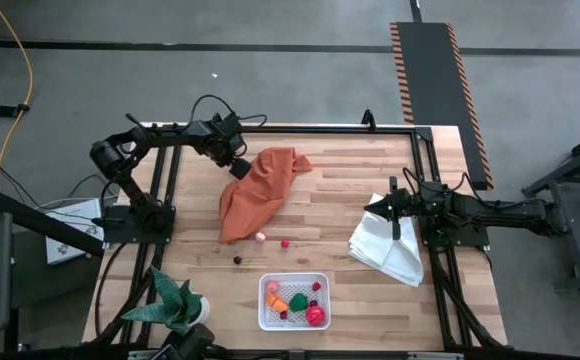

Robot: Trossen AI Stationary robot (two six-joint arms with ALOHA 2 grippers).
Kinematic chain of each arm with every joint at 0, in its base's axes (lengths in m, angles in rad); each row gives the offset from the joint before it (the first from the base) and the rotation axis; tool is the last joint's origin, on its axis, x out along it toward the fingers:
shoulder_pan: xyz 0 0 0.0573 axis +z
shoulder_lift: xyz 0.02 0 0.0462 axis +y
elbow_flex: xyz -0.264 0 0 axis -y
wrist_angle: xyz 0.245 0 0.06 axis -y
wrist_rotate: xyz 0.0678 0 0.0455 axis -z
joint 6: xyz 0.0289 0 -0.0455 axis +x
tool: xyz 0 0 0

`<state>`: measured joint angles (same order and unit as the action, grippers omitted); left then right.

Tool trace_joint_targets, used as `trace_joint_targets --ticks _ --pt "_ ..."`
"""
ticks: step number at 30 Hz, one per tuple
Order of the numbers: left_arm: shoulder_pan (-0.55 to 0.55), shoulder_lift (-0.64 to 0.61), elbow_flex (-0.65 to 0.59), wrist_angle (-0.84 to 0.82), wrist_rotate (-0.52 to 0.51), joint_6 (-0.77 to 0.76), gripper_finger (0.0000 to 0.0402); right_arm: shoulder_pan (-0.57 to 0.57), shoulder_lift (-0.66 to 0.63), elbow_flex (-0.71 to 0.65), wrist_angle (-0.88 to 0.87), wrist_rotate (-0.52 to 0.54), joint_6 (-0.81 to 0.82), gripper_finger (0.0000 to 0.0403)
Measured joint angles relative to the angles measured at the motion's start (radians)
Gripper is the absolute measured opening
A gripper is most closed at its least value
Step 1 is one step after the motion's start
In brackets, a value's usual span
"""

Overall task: Pick and placing Produce into tupperware
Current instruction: Put the top peach into the white bin

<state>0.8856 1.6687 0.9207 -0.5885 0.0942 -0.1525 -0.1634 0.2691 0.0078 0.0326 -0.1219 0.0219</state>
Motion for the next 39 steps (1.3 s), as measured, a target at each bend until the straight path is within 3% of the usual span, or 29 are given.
trace_joint_targets --ticks 39 --pt "0.000 0.003 0.000 0.017 -0.016 -0.001 0.0236 0.000 0.000 0.000 0.000 0.000 0.000 0.0000"
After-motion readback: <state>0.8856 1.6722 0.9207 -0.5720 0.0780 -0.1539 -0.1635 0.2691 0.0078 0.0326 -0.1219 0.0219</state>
